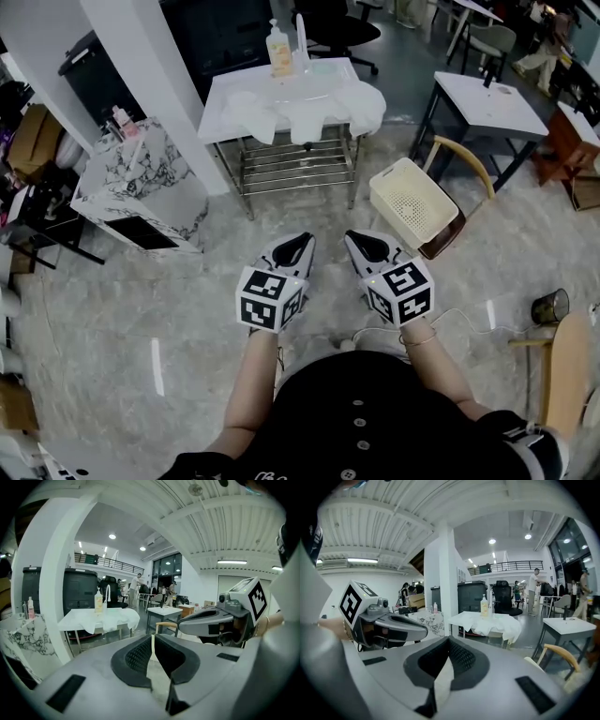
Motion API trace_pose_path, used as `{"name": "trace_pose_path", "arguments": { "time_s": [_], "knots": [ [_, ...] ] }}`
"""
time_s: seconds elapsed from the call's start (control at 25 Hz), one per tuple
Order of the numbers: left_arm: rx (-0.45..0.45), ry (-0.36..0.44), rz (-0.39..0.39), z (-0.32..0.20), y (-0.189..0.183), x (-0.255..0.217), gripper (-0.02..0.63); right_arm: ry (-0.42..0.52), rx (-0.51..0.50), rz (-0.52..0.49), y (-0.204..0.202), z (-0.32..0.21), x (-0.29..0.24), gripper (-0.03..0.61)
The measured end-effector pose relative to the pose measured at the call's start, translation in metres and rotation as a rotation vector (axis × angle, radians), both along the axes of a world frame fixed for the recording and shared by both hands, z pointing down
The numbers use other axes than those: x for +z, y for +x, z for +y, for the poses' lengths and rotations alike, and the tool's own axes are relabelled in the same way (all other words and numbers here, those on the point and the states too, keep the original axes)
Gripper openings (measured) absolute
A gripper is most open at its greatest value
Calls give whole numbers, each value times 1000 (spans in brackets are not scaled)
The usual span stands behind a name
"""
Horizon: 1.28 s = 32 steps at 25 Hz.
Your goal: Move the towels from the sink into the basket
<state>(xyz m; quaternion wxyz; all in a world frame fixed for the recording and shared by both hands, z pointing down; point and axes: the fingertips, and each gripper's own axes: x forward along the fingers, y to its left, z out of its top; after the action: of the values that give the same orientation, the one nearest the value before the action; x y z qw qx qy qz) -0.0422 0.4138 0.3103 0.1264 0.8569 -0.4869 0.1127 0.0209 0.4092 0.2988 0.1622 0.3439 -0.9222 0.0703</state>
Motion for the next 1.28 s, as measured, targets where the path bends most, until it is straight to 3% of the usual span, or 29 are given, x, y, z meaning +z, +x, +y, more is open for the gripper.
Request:
{"name": "trace_pose_path", "arguments": {
  "time_s": [0.12, 0.28, 0.4, 0.52, 0.72, 0.84, 1.04, 1.28],
  "knots": [
    [21, 9, 21, -2, 3, -2, 28, -6, 4, -50, -2, -1, -4, 2],
    [28, -6, 90, -2, 3, 1, 28, -17, 1, -34, -9, 2, 5, 0],
    [32, -20, 69, -4, -2, 7, 31, -28, 16, -30, -13, 1, 10, 0],
    [67, -24, 64, -2, -5, 8, 151, -65, 38, -60, -16, -1, 13, 0],
    [78, -30, 80, -3, -15, 11, 192, -88, 67, -103, -17, -3, 15, 151],
    [89, -47, 58, -4, -20, 18, 192, -76, 85, -110, -14, -7, 15, 136],
    [68, -56, 71, -20, -30, 21, 192, -108, 54, -60, -21, -20, 24, 269],
    [32, -43, 64, -56, -39, 19, 192, -95, 72, -59, -23, -64, 25, 274]
  ]
}}
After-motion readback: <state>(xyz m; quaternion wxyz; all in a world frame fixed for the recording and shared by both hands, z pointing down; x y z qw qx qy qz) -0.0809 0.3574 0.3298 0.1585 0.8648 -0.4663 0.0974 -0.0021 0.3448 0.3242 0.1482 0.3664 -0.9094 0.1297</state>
